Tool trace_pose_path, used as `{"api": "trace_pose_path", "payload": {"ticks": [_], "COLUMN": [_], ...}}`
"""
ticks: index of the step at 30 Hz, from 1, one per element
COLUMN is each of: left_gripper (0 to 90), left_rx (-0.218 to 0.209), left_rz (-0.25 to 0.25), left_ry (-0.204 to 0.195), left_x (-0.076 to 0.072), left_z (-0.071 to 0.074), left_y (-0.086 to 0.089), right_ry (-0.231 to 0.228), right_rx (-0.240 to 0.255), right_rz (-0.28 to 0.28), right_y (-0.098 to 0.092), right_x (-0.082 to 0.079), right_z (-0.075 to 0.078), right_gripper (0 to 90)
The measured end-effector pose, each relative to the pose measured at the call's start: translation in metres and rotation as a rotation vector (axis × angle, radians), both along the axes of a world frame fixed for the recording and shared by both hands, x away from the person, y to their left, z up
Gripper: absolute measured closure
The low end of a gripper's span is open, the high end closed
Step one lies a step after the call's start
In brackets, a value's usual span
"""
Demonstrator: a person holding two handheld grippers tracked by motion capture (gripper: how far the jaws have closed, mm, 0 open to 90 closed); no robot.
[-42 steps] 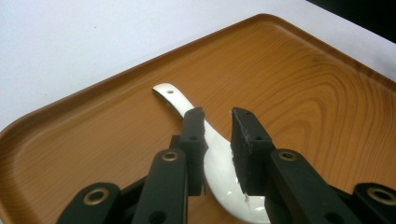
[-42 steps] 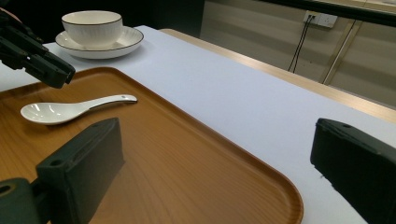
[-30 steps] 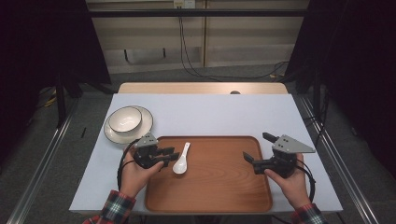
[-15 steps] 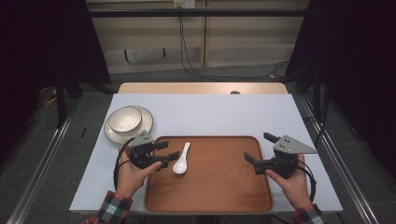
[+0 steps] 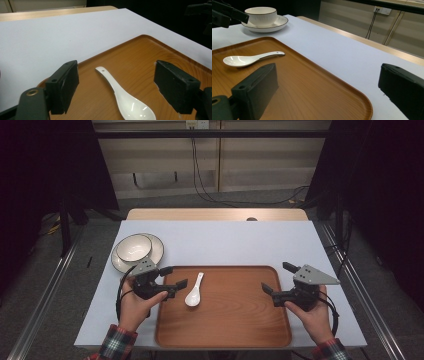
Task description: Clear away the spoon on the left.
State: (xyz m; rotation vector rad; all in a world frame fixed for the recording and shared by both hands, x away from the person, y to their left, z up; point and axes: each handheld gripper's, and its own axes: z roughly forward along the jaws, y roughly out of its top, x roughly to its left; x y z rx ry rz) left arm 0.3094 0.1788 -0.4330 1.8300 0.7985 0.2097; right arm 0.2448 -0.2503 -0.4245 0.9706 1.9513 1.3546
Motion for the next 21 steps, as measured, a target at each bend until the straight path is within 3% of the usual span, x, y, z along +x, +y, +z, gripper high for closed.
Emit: {"api": "trace_pose_path", "payload": {"ticks": [4,15,21], "left_gripper": [17.9,14.1,10.8], "left_rx": [-0.022,-0.032,-0.050], "left_rz": [0.000,0.015,-0.009], "left_ry": [0.000,-0.002,-0.014], "left_x": [0.000,0.001,0.002], "left_z": [0.003,0.007,0.009], "left_y": [0.003,0.011,0.017], "right_ry": [0.001,0.002,0.002], "right_rx": [-0.001,-0.003,-0.003], "right_rz": [0.003,0.004,0.001], "right_y": [0.000,0.000,0.000], "right_x": [0.000,0.000,0.000], "right_z": [0.000,0.000,0.000], "right_gripper": [2.2,2.2,2.2]}}
